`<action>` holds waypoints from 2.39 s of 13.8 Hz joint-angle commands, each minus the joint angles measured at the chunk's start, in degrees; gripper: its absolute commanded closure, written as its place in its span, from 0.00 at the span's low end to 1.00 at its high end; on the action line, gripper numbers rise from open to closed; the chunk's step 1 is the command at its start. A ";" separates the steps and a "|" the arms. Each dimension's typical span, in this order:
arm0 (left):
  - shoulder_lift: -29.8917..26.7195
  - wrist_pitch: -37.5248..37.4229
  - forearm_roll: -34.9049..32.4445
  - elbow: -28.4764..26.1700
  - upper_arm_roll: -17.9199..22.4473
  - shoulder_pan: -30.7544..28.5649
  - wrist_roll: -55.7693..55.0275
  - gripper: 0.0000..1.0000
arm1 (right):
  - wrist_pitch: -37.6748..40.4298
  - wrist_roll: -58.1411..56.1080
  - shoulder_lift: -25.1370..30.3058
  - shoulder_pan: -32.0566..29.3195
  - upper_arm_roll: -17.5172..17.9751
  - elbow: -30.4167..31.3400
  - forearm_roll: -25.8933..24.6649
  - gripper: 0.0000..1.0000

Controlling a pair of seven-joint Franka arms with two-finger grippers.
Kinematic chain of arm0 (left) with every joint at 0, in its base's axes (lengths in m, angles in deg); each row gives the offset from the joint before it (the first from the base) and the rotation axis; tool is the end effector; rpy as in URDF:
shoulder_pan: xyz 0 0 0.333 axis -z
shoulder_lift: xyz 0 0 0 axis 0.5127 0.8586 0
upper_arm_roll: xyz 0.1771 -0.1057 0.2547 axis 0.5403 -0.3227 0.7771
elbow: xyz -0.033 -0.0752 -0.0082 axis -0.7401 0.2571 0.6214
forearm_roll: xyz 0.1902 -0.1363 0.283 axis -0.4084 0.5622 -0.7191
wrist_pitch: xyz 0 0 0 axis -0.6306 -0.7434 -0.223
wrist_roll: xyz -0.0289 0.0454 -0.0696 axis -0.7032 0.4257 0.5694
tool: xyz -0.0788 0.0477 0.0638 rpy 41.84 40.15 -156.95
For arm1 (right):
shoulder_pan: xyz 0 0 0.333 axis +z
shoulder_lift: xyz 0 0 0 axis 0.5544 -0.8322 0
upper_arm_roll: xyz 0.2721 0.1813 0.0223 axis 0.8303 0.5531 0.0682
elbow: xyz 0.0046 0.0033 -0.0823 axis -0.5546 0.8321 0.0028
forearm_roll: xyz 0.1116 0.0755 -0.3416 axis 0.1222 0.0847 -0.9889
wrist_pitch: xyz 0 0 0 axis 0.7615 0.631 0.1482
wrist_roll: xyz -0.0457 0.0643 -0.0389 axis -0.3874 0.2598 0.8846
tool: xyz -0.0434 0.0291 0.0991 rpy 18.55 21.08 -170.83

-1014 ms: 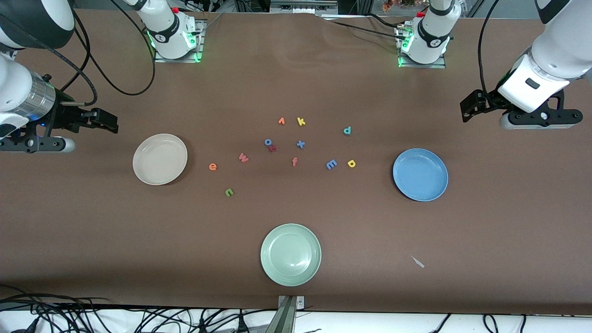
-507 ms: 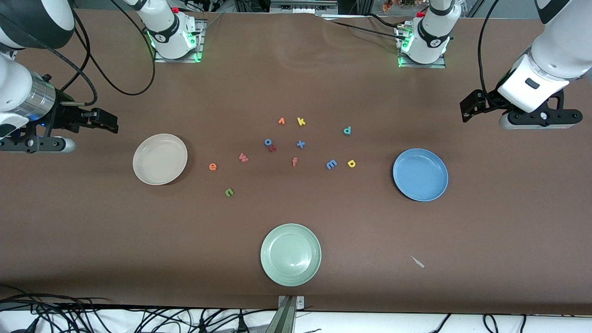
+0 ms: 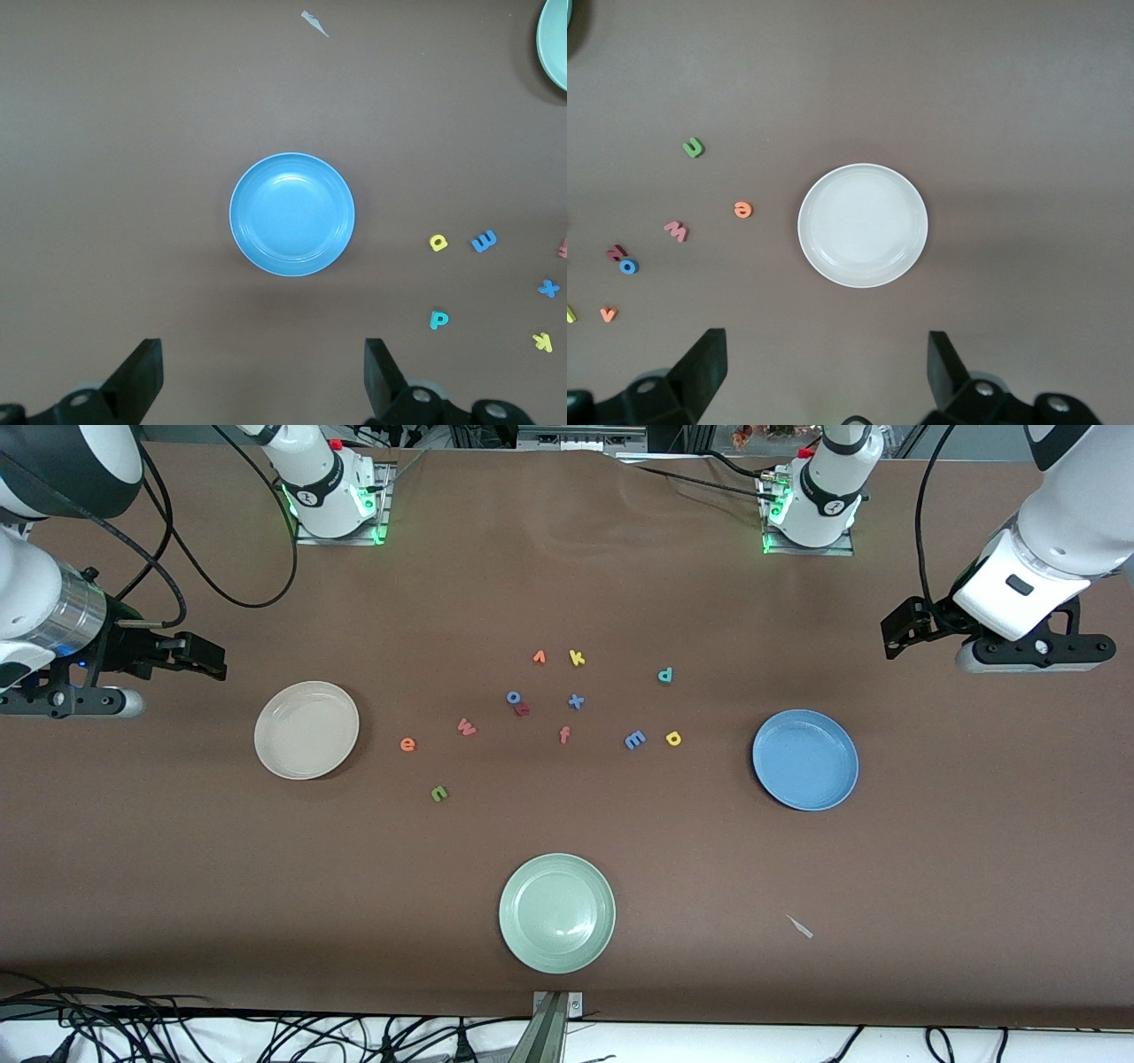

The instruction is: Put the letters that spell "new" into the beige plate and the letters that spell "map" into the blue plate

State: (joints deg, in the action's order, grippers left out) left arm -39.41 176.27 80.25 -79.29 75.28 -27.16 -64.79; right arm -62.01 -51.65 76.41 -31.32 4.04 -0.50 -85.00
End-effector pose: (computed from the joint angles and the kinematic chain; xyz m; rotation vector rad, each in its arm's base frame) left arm 0.5215 -0.0818 0.5977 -3.1023 -0.0356 0.0433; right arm 0.5708 0.0601 0.5748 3.1195 0.0039 -0.1801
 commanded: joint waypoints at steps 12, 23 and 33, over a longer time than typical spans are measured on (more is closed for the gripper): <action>0.41 -1.41 5.28 1.57 0.14 0.00 1.66 0.00 | 0.75 -0.25 0.72 -0.07 -0.77 0.04 0.05 0.00; 15.51 8.41 5.56 1.40 -4.96 11.59 -3.06 0.00 | 0.66 -0.52 0.63 -0.15 -1.39 0.13 0.14 0.00; 30.63 26.87 4.33 0.25 -5.05 22.85 -0.14 0.00 | -4.43 0.36 -3.49 6.25 -0.77 0.22 0.31 0.00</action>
State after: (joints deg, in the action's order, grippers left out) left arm -11.61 199.58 84.86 -79.89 69.63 -5.36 -69.58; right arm -64.62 -51.78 74.21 -27.42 3.37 -0.24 -84.90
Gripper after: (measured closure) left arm 0.000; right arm 0.000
